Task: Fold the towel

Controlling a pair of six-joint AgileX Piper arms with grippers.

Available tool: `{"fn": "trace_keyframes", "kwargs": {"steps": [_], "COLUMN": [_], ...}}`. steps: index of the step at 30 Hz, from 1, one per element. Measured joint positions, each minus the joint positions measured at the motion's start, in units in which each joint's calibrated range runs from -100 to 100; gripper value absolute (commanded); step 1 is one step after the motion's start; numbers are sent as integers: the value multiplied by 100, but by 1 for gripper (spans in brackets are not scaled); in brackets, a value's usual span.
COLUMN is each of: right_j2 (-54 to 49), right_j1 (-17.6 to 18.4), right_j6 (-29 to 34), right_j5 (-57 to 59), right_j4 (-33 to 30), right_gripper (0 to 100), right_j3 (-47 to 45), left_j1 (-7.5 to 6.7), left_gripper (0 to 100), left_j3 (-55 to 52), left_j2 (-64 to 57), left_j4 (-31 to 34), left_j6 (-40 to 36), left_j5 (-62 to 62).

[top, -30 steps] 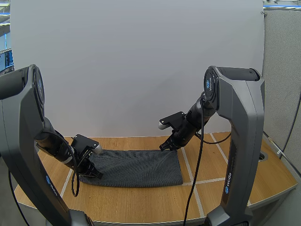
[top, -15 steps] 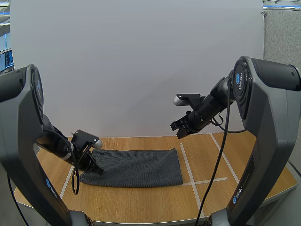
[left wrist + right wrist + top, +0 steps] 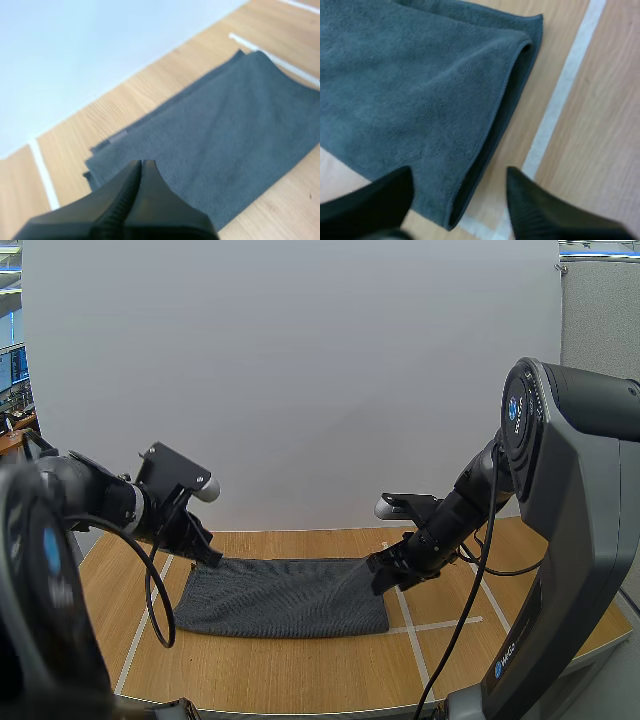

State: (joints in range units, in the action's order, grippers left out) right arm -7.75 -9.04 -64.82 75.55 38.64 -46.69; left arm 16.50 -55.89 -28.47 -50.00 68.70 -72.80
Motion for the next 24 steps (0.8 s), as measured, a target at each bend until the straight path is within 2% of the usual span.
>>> {"fn": "trace_keyframes", "kwargs": {"steps": [2,5,7,8,10,12,13,15,24], "right_j2": [0,0,0,12,61,174,248,377,963], "right_j1": [0,0,0,0,0,0,0,0,0], "right_j6": [-9,-9,-9,-9,-21,-91,-140,-217,-803], "right_j5": [-222,-320,-391,-391,-442,-492,-531,-531,-569], "right_j4": [0,13,21,24,60,133,183,307,1023], "right_gripper": [100,100,100,100,100,100,100,100,100], "right_j3": [-31,-35,-47,-46,-46,-46,-46,-46,-46], "left_j1": [0,0,0,0,0,0,0,0,0], "left_gripper": [32,68,79,80,71,38,19,0,0], "left_j3": [0,0,0,0,0,0,0,0,0], "left_j2": [-386,-533,-760,-812,-911,-1247,-1480,-1668,-2057], "left_j4": [12,12,24,24,24,24,24,35,217], "left_j6": [-155,-204,-305,-329,-363,-485,-545,-597,-839], "left_j5": [-64,-64,-96,-120,-120,-153,-196,-275,-404]}}
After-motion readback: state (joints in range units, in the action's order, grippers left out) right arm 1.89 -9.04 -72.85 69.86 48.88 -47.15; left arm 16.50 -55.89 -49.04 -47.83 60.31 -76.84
